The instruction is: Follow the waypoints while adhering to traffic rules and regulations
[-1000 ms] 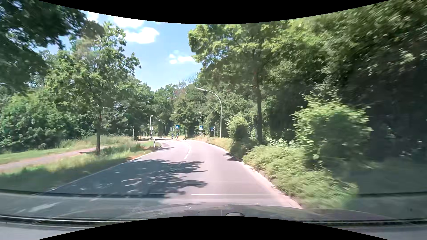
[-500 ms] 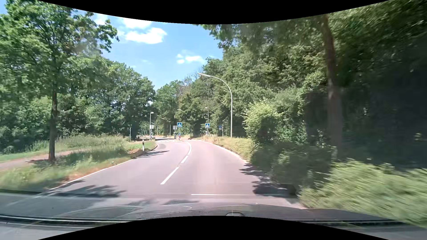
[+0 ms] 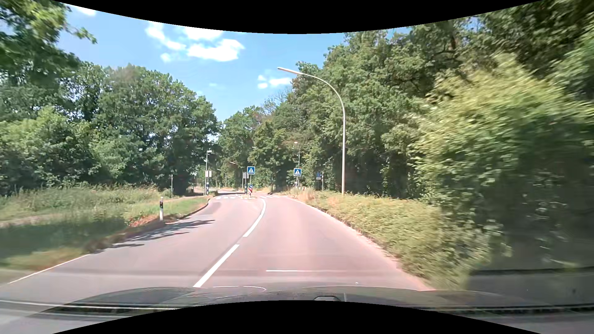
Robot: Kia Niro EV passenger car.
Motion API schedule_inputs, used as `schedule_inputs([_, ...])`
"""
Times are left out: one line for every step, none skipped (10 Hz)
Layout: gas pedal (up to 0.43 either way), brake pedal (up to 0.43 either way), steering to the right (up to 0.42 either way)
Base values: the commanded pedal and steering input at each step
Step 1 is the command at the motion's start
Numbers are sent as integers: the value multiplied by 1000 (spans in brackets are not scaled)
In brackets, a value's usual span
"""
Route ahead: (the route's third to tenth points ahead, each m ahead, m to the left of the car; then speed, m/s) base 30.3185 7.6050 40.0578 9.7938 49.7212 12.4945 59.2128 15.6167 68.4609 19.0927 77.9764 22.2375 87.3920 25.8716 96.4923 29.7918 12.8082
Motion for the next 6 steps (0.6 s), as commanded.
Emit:
schedule_inputs([138, 0, -26])
schedule_inputs([138, 0, -26])
schedule_inputs([138, 0, -26])
schedule_inputs([138, 0, -27])
schedule_inputs([138, 0, -27])
schedule_inputs([138, 0, -28])
